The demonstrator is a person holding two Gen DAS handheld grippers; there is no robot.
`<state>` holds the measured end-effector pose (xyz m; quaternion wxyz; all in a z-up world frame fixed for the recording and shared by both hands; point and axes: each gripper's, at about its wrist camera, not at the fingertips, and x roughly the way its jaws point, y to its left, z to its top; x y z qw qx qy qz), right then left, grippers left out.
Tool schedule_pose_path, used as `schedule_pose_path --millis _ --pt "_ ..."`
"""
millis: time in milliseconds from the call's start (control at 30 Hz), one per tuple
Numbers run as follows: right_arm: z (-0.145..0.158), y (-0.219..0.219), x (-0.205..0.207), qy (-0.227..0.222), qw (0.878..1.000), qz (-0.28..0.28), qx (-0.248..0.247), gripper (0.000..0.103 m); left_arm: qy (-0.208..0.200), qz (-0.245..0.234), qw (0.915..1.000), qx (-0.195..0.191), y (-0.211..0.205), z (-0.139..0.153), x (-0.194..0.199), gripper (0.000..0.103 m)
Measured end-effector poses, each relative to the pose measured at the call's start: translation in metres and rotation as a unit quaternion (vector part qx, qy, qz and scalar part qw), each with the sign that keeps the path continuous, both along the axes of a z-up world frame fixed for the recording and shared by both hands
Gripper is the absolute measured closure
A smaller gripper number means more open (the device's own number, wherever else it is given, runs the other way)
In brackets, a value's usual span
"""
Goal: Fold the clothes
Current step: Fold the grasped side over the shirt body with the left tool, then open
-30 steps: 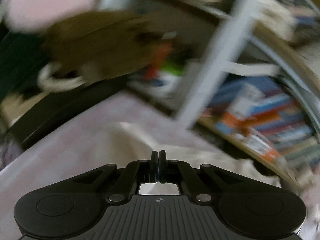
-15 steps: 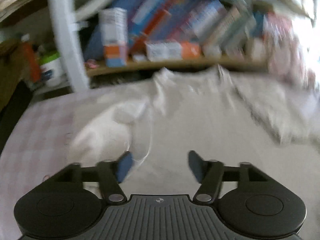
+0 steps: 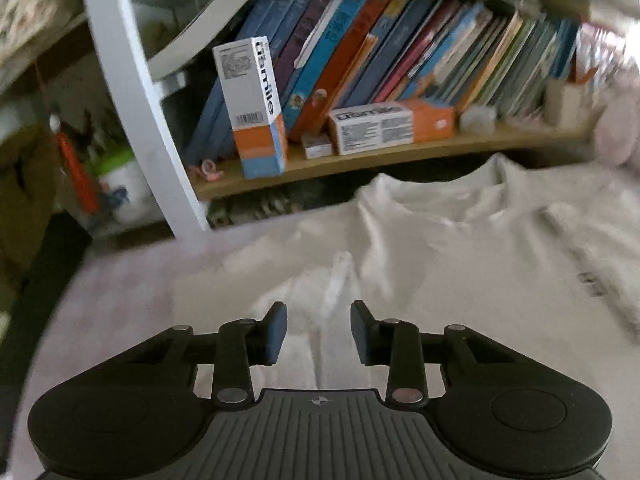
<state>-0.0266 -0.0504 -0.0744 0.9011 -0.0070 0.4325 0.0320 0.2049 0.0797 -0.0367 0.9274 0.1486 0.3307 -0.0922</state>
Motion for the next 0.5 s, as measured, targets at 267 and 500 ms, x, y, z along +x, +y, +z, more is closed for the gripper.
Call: schedule_pose_path --millis 267,500 --pt "-0.001 -0.003 -0.003 -0.005 1.000 0.003 0.000 0.000 0.018 0.002 0.9995 -0.027 -0.006 0.008 0.021 0.103" --pt "0.000 -0.004 0.000 -0.002 1.000 0.000 -0.001 0.000 0.139 0.011 0.9617 -0.236 0.051 0.002 0.031 0.083"
